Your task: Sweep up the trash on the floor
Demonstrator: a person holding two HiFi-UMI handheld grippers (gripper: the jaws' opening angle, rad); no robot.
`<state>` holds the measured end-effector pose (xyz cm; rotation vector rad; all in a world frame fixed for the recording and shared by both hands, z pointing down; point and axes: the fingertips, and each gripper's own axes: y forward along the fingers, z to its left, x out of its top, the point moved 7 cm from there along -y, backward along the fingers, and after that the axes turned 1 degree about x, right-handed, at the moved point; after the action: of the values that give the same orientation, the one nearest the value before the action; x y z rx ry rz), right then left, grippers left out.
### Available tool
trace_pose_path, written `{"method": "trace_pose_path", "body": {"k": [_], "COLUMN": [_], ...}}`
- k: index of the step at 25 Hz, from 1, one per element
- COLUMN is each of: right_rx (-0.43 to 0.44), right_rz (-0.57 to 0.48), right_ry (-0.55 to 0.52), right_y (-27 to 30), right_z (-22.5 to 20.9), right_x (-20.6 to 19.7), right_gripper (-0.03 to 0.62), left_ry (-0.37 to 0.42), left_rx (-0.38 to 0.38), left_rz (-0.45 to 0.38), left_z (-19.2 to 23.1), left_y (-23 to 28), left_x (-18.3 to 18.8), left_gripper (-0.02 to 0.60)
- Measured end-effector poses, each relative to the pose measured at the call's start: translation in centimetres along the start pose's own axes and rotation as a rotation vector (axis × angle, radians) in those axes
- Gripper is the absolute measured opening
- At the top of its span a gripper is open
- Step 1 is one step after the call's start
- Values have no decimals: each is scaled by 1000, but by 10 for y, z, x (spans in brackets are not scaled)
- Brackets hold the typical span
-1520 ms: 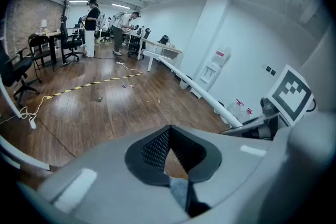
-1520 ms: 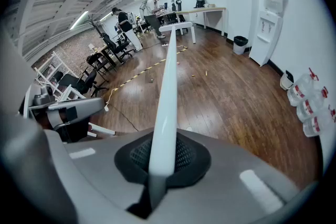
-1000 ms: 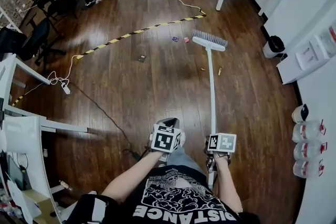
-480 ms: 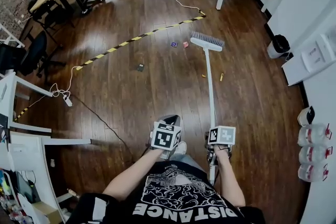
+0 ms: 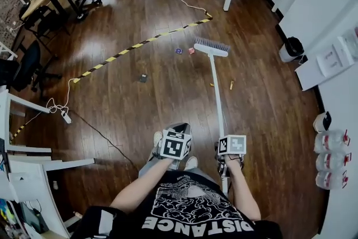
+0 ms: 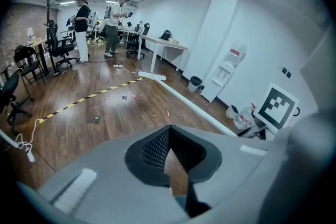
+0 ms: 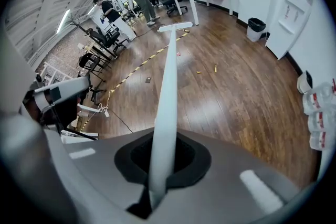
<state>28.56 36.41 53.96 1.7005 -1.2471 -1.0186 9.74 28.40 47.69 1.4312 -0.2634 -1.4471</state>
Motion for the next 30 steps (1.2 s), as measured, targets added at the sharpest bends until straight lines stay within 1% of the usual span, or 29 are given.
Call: {"method": "trace_pose_path", "body": {"k": [5, 10, 13, 17, 21, 24, 30], "right_rx": [-16, -18, -9, -17, -8, -6, 15], "right_rz": [8, 14, 22, 13, -3, -5, -27], "right_ry": [51, 125, 173, 231, 293, 350, 499], "right_y": [22, 48, 57, 60, 64, 66, 76], "right_z": [24, 55, 68, 78, 80, 73, 38], "right_x": [29, 57, 67, 82, 96, 102, 124], "right_gripper": [0, 0, 0, 0, 0, 0, 0], "left_ry": [47, 73, 88, 113, 108, 104, 173], "left_rx": [-49, -101, -132, -165, -185, -199, -240], "left_rz": [17, 41, 53, 45, 37, 44, 51], "left_z": [41, 89, 109, 129, 147, 153, 146], "left_y": [21, 36, 39, 41, 47, 54, 83], "left_x": [32, 59, 73, 91, 101, 109, 139], "left_gripper": [6, 6, 6, 6, 6, 6, 6]}}
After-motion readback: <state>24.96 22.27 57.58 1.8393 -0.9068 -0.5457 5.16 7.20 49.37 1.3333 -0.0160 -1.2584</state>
